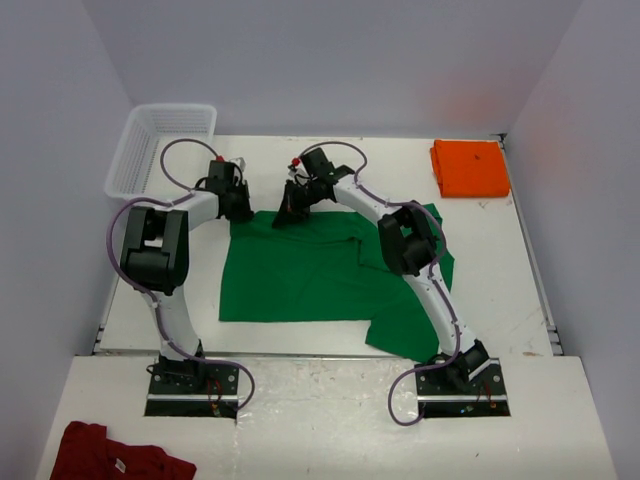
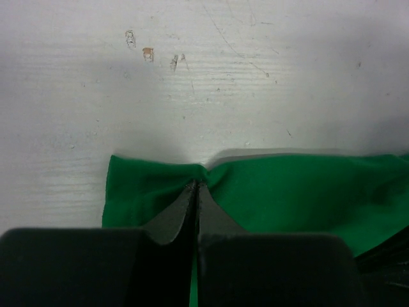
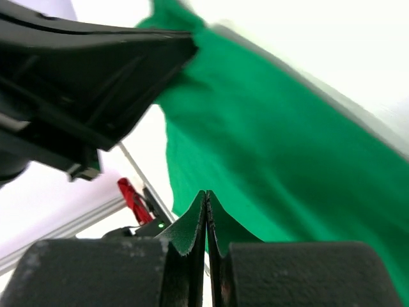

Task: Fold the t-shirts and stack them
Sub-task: Fold the flattened tshirt in 1/3 of the way

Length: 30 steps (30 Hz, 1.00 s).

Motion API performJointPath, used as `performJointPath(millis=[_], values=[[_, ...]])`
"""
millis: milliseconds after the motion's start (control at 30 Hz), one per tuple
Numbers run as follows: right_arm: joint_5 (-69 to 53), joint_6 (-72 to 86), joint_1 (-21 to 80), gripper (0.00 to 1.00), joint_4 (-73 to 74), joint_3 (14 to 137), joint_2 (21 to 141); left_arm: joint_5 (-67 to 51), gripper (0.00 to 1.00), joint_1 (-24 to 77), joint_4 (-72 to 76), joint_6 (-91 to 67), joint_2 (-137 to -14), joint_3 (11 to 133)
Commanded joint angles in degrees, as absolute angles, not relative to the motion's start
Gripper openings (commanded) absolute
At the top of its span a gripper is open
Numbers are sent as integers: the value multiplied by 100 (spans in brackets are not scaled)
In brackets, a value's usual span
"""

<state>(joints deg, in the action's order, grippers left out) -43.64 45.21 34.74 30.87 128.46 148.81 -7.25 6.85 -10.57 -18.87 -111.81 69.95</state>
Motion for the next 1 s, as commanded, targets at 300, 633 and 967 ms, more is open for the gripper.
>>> performJointPath(millis=[300,633,967], values=[[-2743,2796,3489,0,4596,13140,14309,-589,0,615,-1274,-1811,-11513,7453],[-2170,2066,3489,0,5098,13053,14379,-563,0,527,-1257,-1837,-11768,7611],[-1767,1917,3498,0,4694,11883,13624,-632,0,422,-1109,-1846,-11805,7700]])
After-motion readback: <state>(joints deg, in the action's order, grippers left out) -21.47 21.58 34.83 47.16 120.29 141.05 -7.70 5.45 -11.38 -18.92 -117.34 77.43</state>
